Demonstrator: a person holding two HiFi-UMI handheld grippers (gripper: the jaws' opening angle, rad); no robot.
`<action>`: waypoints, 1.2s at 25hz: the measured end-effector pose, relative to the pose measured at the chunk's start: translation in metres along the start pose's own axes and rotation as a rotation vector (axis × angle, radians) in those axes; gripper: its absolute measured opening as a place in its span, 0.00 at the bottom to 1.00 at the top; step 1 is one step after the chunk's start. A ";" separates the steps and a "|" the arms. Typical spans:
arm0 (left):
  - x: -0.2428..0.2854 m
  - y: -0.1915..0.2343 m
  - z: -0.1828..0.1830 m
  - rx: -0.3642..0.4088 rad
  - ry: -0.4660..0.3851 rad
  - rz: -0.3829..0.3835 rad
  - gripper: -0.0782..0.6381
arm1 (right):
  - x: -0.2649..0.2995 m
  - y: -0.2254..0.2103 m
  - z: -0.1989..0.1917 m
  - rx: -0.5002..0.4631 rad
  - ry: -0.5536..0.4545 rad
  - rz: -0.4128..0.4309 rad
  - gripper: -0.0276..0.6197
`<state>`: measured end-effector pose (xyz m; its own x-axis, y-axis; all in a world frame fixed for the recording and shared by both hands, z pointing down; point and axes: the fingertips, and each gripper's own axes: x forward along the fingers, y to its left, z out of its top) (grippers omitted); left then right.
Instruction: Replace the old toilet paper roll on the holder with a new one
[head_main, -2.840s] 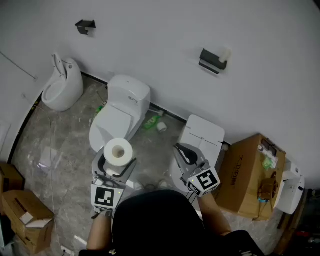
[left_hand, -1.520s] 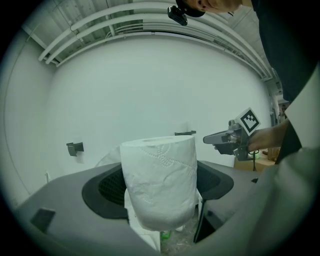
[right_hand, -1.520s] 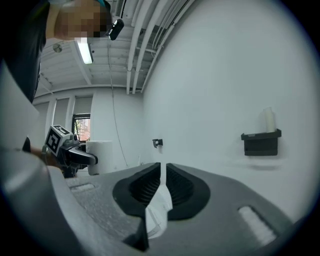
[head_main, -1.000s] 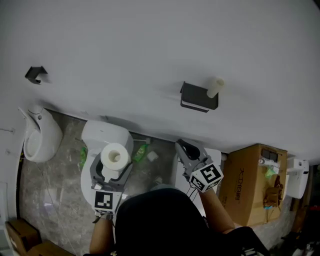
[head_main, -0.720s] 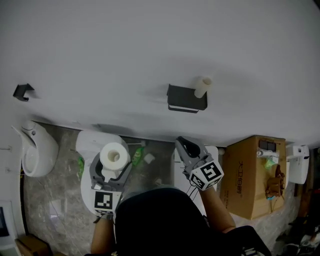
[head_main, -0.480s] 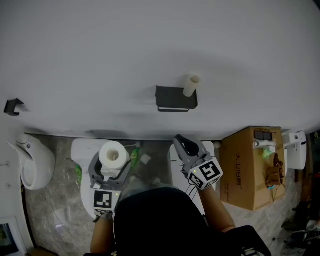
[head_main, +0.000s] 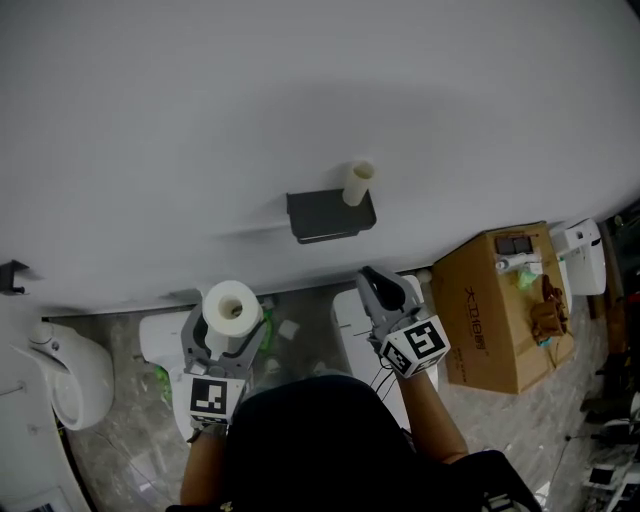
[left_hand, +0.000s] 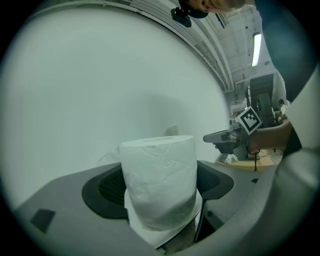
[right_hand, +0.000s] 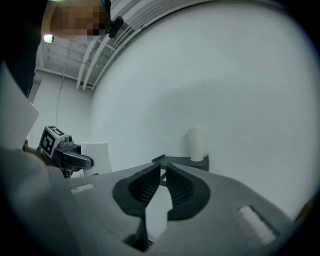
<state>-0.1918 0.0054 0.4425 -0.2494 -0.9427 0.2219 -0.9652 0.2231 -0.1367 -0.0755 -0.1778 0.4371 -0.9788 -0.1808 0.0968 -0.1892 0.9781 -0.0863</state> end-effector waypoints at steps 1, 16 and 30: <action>0.003 0.003 0.001 -0.006 -0.001 -0.006 0.69 | 0.003 -0.002 0.001 0.000 0.000 -0.011 0.09; 0.007 0.056 -0.013 -0.013 0.020 0.063 0.69 | 0.072 -0.065 0.042 -0.129 0.005 -0.167 0.27; -0.019 0.081 -0.031 -0.015 0.066 0.190 0.69 | 0.127 -0.100 0.050 -0.136 0.036 -0.198 0.39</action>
<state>-0.2679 0.0491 0.4573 -0.4310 -0.8652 0.2562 -0.9013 0.3992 -0.1680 -0.1850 -0.3032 0.4082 -0.9198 -0.3690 0.1337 -0.3623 0.9292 0.0722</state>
